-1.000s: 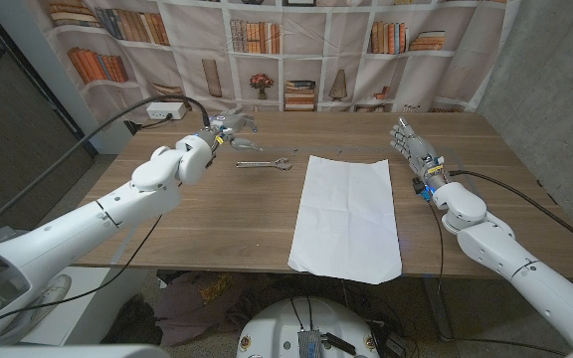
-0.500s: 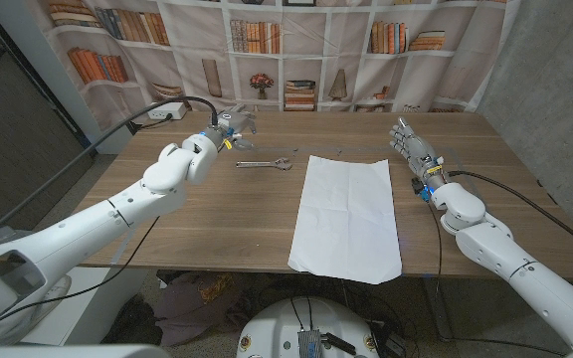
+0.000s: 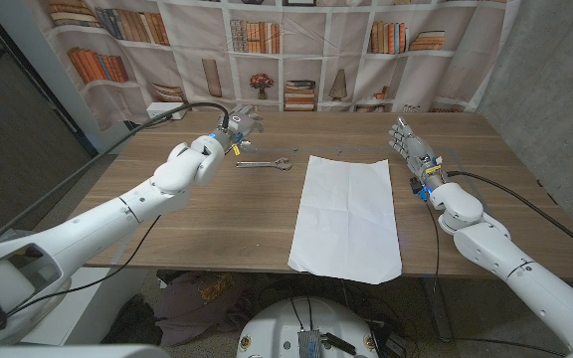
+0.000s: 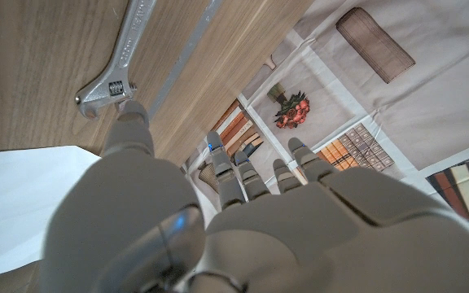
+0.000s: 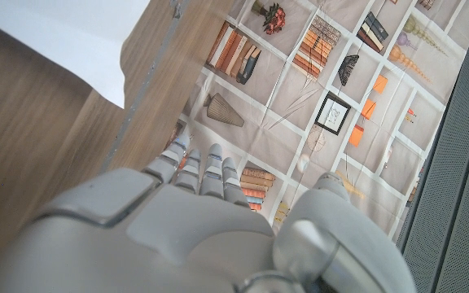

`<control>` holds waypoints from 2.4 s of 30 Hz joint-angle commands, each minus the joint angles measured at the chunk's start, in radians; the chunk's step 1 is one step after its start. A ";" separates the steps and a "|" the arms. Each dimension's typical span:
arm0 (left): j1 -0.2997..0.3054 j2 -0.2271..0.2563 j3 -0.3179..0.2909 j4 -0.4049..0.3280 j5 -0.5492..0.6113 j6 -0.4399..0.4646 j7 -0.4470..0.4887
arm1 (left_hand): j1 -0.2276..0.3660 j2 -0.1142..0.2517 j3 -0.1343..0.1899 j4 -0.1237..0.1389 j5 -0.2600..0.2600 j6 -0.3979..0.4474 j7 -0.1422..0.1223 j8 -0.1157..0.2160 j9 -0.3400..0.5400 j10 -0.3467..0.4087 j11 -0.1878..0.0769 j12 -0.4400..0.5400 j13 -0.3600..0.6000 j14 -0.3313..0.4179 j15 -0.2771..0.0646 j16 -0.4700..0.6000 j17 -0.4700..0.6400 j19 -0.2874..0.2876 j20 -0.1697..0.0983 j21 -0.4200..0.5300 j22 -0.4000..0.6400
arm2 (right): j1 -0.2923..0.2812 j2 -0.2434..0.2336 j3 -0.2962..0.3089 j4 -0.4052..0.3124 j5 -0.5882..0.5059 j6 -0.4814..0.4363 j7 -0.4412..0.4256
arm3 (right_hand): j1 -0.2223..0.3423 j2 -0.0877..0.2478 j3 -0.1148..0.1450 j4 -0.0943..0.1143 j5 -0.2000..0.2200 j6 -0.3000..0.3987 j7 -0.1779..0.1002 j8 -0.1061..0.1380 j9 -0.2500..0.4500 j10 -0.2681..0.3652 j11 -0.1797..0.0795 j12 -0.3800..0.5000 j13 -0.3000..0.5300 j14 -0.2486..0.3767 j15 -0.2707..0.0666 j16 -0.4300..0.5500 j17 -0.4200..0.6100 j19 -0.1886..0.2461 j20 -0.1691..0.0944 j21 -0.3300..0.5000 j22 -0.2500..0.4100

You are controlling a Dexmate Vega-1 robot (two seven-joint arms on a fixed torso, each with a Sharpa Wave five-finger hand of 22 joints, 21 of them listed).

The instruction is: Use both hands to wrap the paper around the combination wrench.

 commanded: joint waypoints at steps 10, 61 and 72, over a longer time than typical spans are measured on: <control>-0.038 -0.079 0.061 0.073 0.137 -0.050 -0.037 | -0.048 0.002 -0.044 0.043 0.053 -0.024 -0.001 -0.015 0.000 -0.017 0.002 -0.002 0.003 -0.015 -0.088 0.000 0.006 0.004 -0.008 -0.001 0.007 | -0.011 0.002 0.015 0.008 0.021 0.009 0.002 | 0.006 0.003 0.003 -0.007 -0.002 -0.005 0.003 -0.001 0.001 -0.003 0.000 -0.002 0.004 -0.006 -0.002 0.004 0.002 -0.006 0.007 -0.002 0.002; -0.143 -0.131 0.151 0.173 0.172 -0.199 -0.177 | 0.101 0.162 -0.133 0.053 0.195 -0.145 -0.005 -0.076 0.007 -0.341 0.073 -0.025 0.003 -0.166 -0.030 -0.011 0.013 -0.127 0.021 -0.030 0.008 | -0.045 0.006 0.025 -0.013 0.011 0.006 -0.044 | 0.009 0.009 0.010 -0.013 -0.002 -0.005 -0.011 -0.001 0.001 -0.006 -0.017 -0.002 0.003 -0.009 -0.010 0.004 0.003 -0.009 0.009 -0.001 0.002; -0.132 -0.141 0.124 0.161 0.061 -0.203 -0.198 | 0.074 0.180 -0.150 0.078 0.175 -0.101 -0.002 -0.068 0.002 -0.365 0.069 -0.017 0.002 -0.192 -0.017 -0.010 0.016 -0.154 0.029 -0.028 0.010 | -0.048 0.003 0.023 -0.014 0.003 0.001 -0.049 | 0.008 0.009 0.011 -0.014 -0.002 -0.006 -0.010 -0.001 0.001 -0.006 -0.016 -0.002 0.003 -0.008 -0.010 0.005 0.003 -0.010 0.009 -0.001 0.002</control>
